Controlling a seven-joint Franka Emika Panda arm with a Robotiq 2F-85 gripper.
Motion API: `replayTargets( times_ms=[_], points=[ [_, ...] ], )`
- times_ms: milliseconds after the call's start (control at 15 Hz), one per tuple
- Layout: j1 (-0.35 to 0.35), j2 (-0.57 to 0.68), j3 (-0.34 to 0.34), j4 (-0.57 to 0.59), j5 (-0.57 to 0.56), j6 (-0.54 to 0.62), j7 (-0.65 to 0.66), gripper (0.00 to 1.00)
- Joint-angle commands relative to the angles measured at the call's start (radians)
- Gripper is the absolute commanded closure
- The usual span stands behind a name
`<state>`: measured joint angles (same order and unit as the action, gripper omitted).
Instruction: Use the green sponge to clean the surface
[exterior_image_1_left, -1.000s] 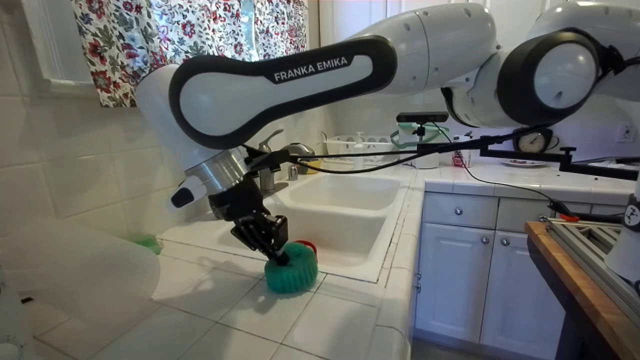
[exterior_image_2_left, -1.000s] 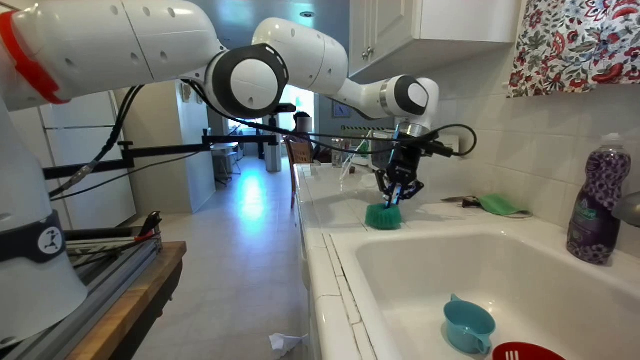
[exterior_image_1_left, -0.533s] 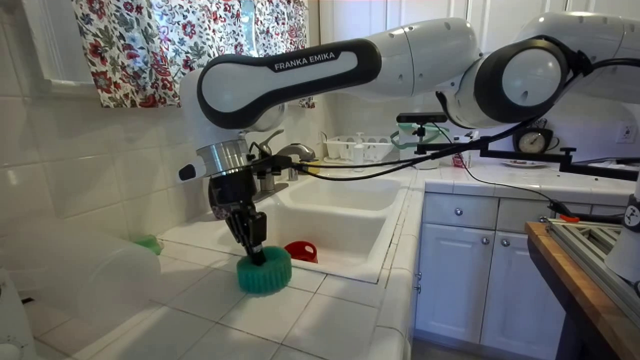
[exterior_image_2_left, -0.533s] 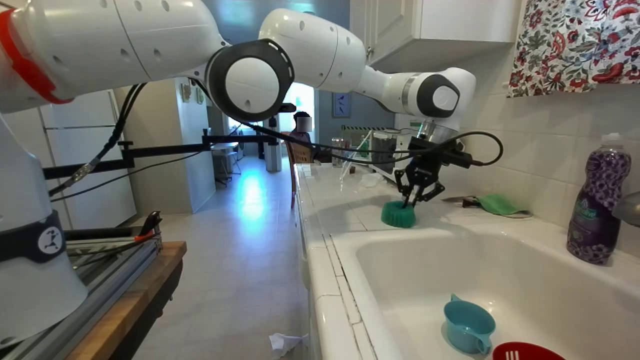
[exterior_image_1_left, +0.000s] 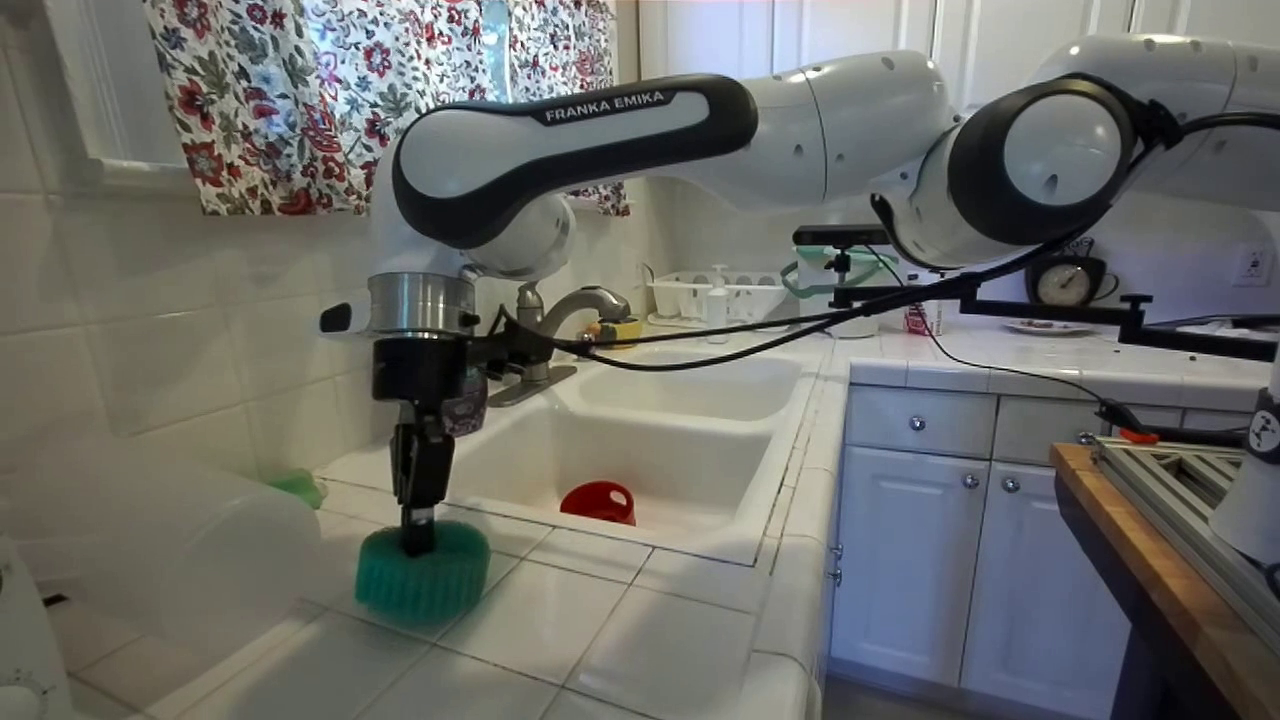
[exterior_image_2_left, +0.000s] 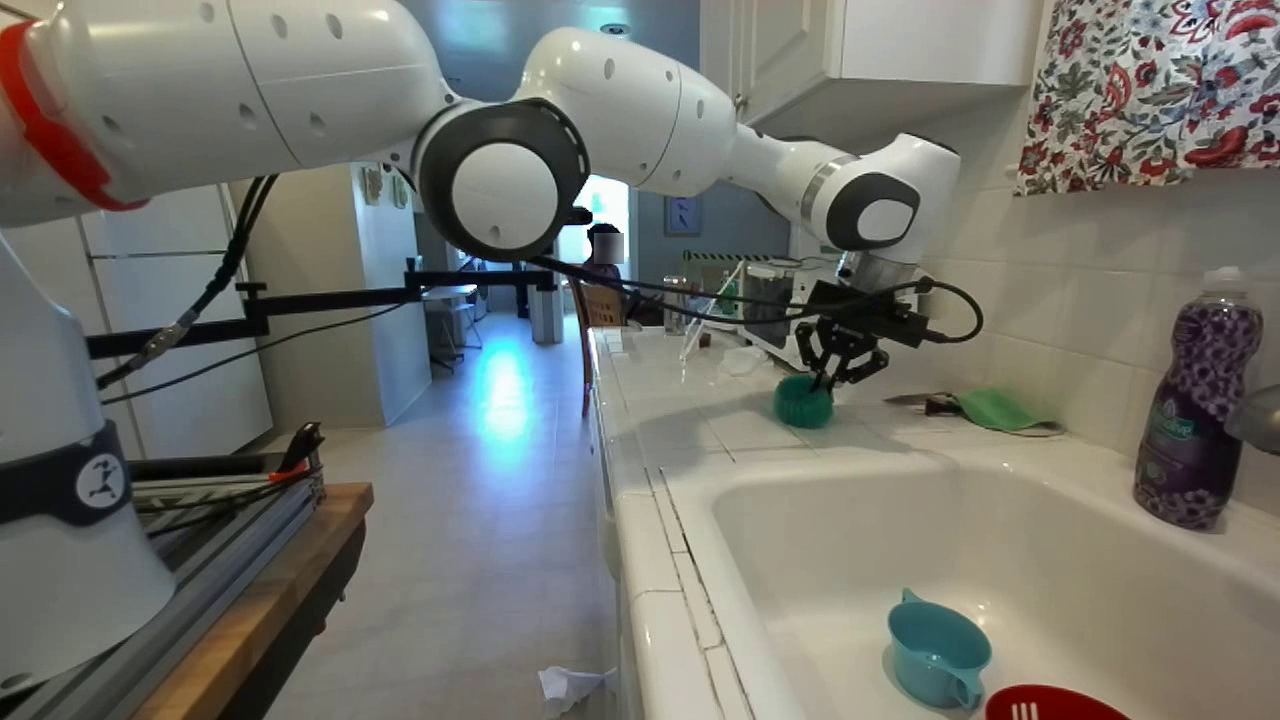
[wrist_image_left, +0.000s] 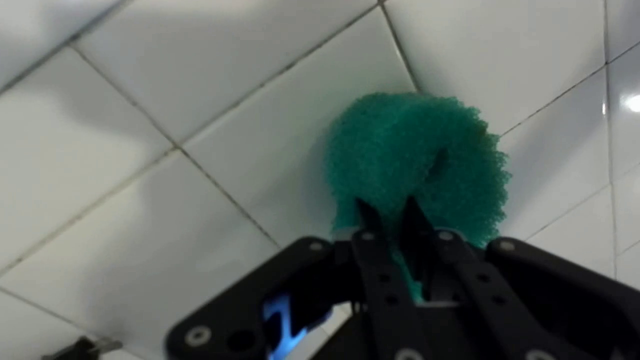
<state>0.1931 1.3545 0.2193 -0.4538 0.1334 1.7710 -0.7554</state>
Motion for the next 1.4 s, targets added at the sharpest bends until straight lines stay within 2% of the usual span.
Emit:
replayTargets(
  times_ms=[0, 67, 133, 400, 600, 1000, 1333],
  points=[
    [-0.001, 0.005, 0.004, 0.011, -0.002, -0.006, 0.002, 0.84],
    [-0.002, 0.005, 0.005, 0.011, -0.001, -0.006, 0.001, 0.84],
    [-0.014, 0.000, 0.005, 0.004, 0.002, -0.028, 0.018, 0.96],
    [-0.030, -0.011, -0.001, -0.008, 0.007, -0.129, 0.081, 0.96],
    [-0.017, -0.002, 0.006, 0.000, 0.010, -0.170, 0.112, 0.96],
    [0.078, 0.036, 0.016, 0.027, -0.005, -0.164, 0.083, 0.96],
    [0.168, 0.028, 0.014, 0.012, -0.032, -0.224, 0.028, 0.96]
  ],
)
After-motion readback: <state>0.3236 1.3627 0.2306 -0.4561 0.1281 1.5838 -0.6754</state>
